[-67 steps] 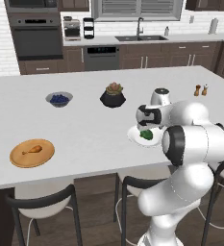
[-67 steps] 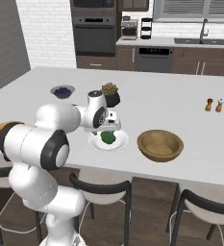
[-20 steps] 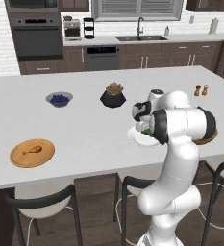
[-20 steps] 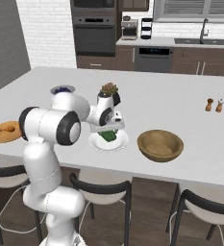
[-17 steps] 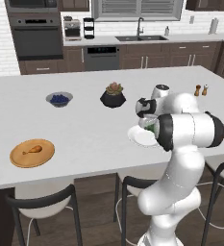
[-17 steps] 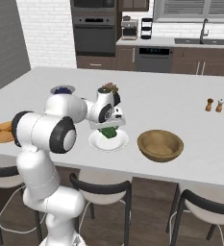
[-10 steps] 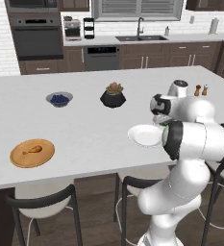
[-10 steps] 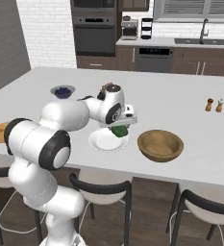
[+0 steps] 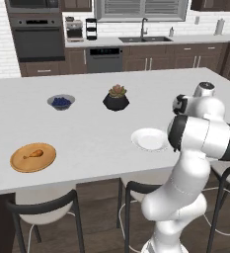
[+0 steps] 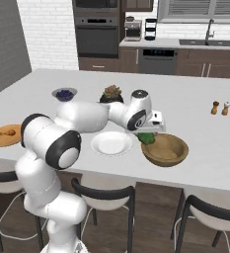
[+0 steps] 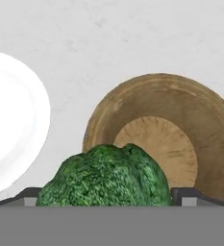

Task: Pick the chicken drumstick and broccoli from their plates and place them in the bowl. Then put the bowl in the fridge.

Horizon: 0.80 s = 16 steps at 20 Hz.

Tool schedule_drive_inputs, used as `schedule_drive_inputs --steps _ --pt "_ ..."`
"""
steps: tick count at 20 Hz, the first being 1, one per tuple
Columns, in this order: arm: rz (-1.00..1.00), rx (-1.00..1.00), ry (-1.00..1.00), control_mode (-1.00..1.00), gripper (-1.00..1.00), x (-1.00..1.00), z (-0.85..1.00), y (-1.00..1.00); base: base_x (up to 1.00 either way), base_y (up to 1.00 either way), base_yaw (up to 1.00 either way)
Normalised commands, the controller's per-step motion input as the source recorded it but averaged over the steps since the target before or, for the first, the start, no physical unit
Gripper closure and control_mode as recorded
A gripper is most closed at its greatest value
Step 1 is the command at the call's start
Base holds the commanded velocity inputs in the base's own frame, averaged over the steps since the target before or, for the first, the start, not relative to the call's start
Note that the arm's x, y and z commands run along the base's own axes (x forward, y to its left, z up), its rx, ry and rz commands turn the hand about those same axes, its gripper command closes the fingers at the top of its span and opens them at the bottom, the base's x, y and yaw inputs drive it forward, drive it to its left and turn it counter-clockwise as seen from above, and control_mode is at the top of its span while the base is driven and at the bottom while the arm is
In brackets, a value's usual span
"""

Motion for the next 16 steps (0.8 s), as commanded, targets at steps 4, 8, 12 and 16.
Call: schedule_drive_inputs --steps 4,8,12,16 --pt "-0.1 0.0 0.0 -1.0 1.0 0.09 -0.23 -0.8 0.0 0.0 0.0" --pt "-0.08 0.0 0.0 -1.0 1.0 0.02 -0.57 -0.22 0.0 0.0 0.0" --pt "-0.06 0.0 0.0 -1.0 1.0 0.0 -0.5 -0.06 0.0 0.0 0.0" --pt "-0.04 0.0 0.0 -1.0 -1.0 0.0 -0.31 -0.12 0.0 0.0 0.0"
